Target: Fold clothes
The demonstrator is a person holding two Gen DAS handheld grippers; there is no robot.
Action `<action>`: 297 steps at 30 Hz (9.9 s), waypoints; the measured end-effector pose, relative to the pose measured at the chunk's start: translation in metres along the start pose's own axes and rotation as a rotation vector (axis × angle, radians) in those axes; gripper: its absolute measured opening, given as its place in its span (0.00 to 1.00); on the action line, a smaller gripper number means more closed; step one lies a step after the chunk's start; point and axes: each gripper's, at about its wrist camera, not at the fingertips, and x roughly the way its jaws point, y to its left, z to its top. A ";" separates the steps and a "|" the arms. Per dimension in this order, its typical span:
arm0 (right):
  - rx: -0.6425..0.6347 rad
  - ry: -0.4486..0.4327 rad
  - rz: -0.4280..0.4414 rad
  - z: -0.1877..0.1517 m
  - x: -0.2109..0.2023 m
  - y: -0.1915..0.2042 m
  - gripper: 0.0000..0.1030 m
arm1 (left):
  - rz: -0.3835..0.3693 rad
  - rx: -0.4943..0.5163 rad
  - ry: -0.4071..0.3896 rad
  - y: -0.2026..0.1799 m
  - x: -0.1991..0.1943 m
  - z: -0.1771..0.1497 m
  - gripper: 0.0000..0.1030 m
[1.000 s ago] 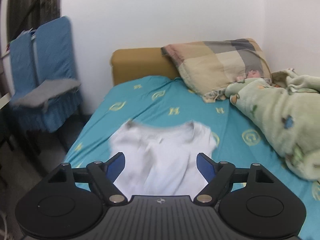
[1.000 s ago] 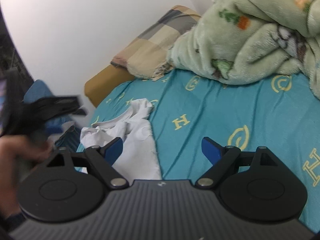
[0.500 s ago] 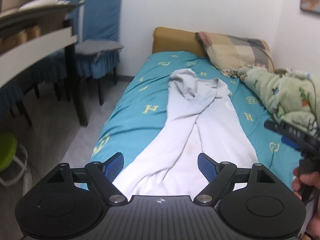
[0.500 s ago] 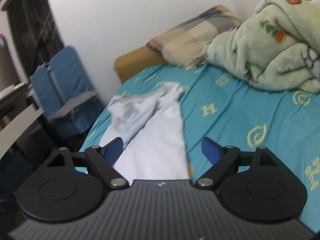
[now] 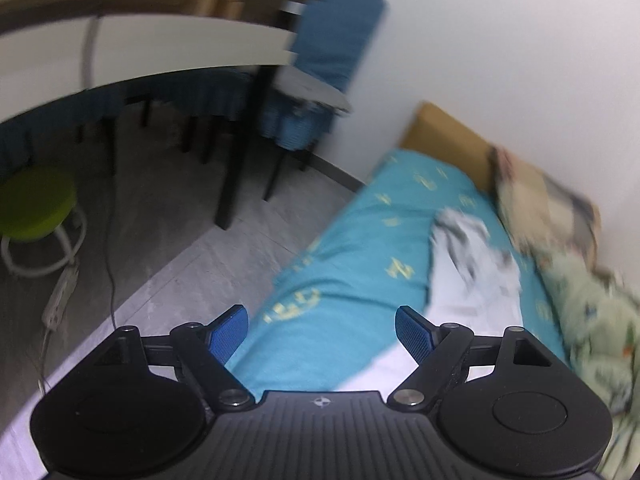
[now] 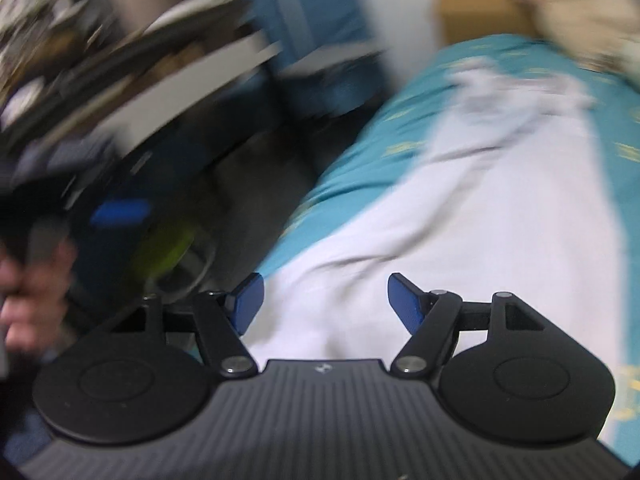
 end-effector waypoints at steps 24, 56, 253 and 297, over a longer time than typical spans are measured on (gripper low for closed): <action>-0.233 -0.016 -0.094 -0.029 0.000 0.083 0.08 | 0.066 -0.075 -0.034 0.022 0.024 0.009 0.80; 0.360 -0.343 -0.435 -0.080 -0.159 -0.038 0.69 | -0.229 0.654 0.209 -0.179 0.059 -0.180 0.68; 0.534 -0.195 -0.423 0.038 0.000 -0.260 0.64 | -0.282 0.406 0.106 -0.196 0.230 -0.043 0.73; 0.537 -0.291 -0.423 -0.028 -0.121 -0.153 0.85 | -0.331 0.191 0.350 -0.146 0.112 -0.119 0.99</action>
